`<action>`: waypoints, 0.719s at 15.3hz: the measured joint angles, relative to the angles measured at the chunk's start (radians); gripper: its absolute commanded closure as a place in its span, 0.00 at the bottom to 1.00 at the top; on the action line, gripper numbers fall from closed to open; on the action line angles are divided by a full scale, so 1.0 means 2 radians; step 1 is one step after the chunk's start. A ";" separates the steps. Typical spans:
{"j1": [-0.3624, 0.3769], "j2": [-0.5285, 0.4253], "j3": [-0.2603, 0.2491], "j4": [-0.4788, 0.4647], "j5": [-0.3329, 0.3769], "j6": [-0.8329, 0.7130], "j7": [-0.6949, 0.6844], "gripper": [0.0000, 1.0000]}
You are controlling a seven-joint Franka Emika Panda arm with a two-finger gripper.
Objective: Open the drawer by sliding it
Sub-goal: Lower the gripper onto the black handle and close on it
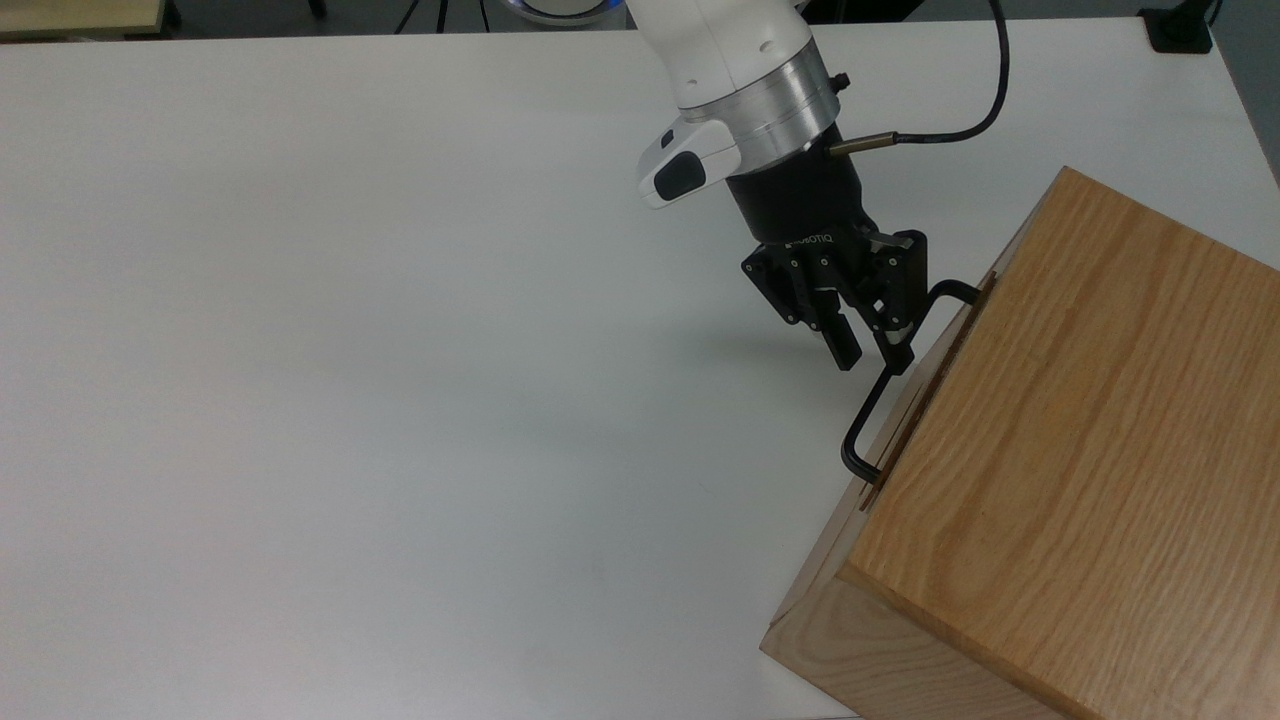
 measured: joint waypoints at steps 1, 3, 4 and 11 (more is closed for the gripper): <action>0.000 0.000 0.001 0.001 0.000 0.000 -0.001 0.69; 0.000 0.000 0.005 0.001 0.000 0.000 -0.007 0.77; 0.000 0.000 0.006 0.001 0.000 0.000 -0.010 0.78; 0.000 0.001 0.010 0.003 0.000 0.000 -0.020 0.81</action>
